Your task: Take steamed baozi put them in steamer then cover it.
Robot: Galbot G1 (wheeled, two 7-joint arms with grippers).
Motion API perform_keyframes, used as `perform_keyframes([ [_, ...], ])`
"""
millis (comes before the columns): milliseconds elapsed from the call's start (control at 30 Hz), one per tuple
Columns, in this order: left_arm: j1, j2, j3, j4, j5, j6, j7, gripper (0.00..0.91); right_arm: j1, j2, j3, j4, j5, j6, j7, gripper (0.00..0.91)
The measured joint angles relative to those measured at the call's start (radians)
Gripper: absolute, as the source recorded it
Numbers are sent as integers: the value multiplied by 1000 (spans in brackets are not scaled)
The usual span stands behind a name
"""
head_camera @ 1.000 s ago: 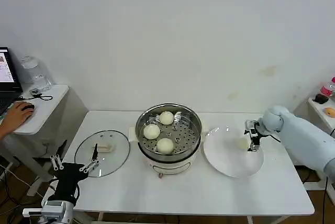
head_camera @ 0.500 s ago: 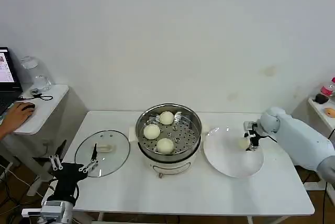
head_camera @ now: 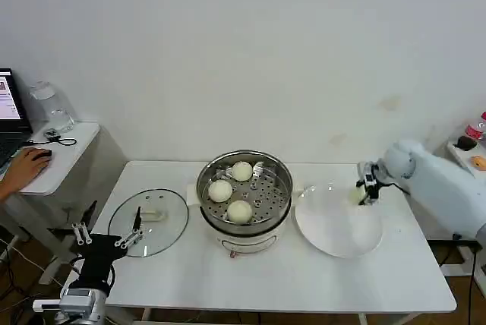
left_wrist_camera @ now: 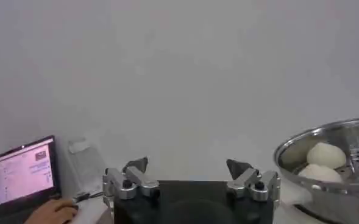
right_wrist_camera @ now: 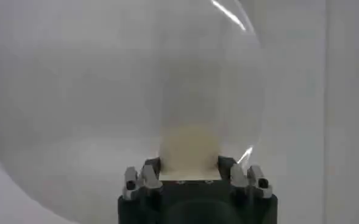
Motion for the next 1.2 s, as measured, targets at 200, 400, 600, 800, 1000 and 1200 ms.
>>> perform_keyframes([
  [200, -13, 4, 8, 3, 4, 1, -1, 907, 153, -38, -99, 122, 94, -41, 8, 655],
  [400, -16, 6, 7, -1, 2, 2, -2, 907, 315, -30, -217, 240, 214, -94, 33, 655],
  [600, -21, 6, 2, 1, 1, 2, -3, 907, 419, 26, -317, 327, 344, -162, 80, 655],
  [800, -17, -2, -2, 5, 1, -2, -4, 907, 460, 106, -378, 363, 466, -241, 146, 655],
  [1000, -16, -12, -4, -1, 2, -6, -4, 907, 468, 194, -417, 373, 578, -322, 214, 655],
  [1200, -15, -18, -9, -7, -1, -9, -4, 907, 456, 262, -449, 371, 661, -385, 264, 655],
])
